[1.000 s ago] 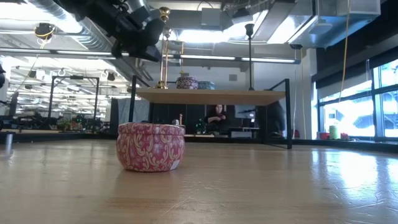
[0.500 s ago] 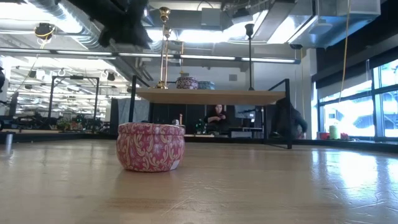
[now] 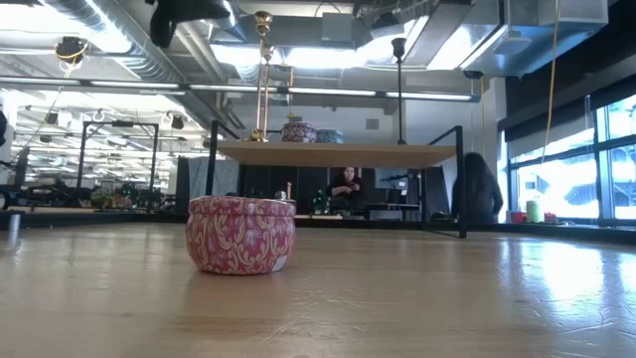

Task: Pick & Place candle stick holders
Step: Put the gold candle holder on the shelf

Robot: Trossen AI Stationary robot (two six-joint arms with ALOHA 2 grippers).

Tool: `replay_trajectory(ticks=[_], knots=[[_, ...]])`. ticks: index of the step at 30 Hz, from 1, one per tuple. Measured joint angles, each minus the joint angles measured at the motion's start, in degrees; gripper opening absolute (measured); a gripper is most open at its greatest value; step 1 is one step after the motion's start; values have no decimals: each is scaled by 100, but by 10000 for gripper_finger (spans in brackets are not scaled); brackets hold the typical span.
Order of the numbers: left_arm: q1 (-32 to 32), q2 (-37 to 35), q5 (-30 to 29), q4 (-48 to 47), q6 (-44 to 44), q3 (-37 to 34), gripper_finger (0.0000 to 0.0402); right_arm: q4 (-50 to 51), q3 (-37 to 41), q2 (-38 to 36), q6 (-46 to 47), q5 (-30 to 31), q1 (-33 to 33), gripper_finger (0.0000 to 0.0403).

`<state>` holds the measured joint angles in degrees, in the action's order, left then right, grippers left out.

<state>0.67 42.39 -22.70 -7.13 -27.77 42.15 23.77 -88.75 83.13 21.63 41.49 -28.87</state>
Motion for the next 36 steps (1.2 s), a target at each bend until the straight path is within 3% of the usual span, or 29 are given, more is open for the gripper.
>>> replay_trajectory(ticks=[4,8,14,18,24,29,36], knots=[[-260,156,613,-71,-545,0,112,3,0,0,15,-286,-2,177],[-714,450,789,-48,-1002,2,114,154,0,0,267,-875,-46,177],[-1646,1101,237,122,-1789,2,115,731,0,0,873,-1736,-283,176],[-2276,1656,-321,687,-2315,2,115,1144,0,0,1185,-1968,-714,176],[-2973,2596,-1280,1823,-3074,2,115,1704,0,25,1723,-1362,-1721,176],[-3265,3315,-1629,2659,-3575,2,116,2120,0,212,2415,-479,-2541,176],[-3548,3962,-1853,3516,-4074,2,116,2091,0,511,3204,123,-3167,176]])
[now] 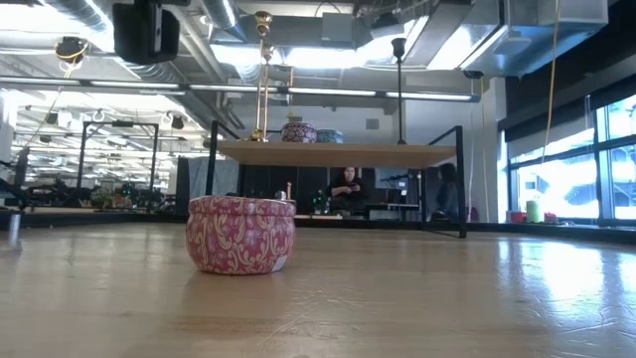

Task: Pick & Place candle stick holders
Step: Put the gold candle holder on the shelf

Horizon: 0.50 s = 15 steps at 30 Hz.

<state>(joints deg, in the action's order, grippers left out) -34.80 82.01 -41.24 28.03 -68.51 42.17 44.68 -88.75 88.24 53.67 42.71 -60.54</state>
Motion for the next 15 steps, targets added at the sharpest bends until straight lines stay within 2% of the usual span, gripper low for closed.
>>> replay_trajectory(ticks=[8,15], knots=[[-115,119,-178,58,-280,110,116,10,2,177,484,746,-385,176],[-54,119,-336,53,-30,287,116,-12,4,180,612,1025,-532,176]])
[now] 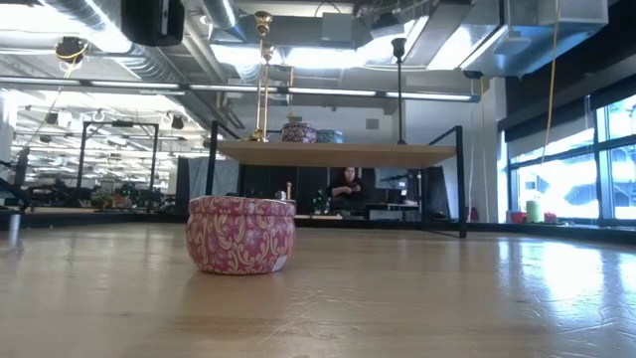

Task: Pick & Place candle stick holders
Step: Put the gold candle holder on the shelf

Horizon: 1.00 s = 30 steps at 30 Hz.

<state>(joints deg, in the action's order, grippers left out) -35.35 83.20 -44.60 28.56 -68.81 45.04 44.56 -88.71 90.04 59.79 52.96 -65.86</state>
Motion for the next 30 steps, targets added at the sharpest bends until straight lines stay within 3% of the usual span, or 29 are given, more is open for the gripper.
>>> replay_trajectory(ticks=[6,13,16,23,30], knots=[[26,0,-613,-21,231,4,104,-69,0,-2,2,143,0,176],[43,-2,-1801,-99,898,4,67,-36,0,-83,0,298,2,176],[163,-63,-1924,-446,937,4,50,71,0,-157,0,403,76,176],[985,-721,-1049,-1925,714,4,7,331,0,-253,-52,26,627,176],[2476,-1817,892,-2949,2351,4,2,346,0,-539,-700,-197,1455,176]])
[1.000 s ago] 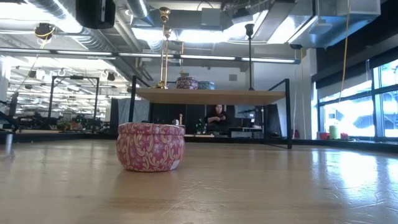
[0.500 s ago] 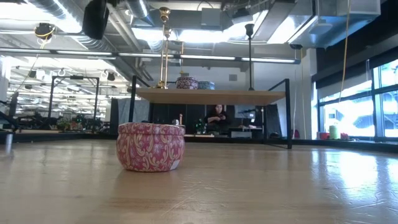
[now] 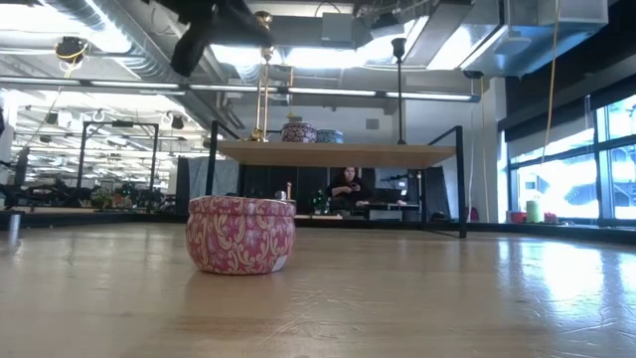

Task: Pick & Place candle stick holders
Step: Put the gold candle holder on the shelf

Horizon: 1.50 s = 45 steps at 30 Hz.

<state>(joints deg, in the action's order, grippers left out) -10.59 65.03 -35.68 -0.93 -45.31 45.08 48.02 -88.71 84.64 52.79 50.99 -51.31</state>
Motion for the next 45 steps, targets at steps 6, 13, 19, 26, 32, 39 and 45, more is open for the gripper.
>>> replay_trajectory(ticks=[6,13,19,26,32,39,45], knots=[[896,-536,99,-835,1291,-85,2,-73,-2,-109,-446,-1,658,176],[1941,-508,1185,-661,2171,-238,2,-233,-2,-41,-732,-6,1108,177],[2073,-65,1463,-387,2800,-238,2,-208,-2,-95,-1085,-21,1435,177],[2182,433,1147,-246,2855,-238,2,-131,-2,-118,-1276,-260,1637,176],[2309,619,1158,-75,3065,-238,2,-5,-2,-118,-1184,-321,1678,176],[2611,583,1122,-98,3397,-238,1,132,-2,-118,-1020,-325,1721,176],[2905,584,1235,-96,3491,-238,1,140,-2,-117,-1014,-371,1788,176]])
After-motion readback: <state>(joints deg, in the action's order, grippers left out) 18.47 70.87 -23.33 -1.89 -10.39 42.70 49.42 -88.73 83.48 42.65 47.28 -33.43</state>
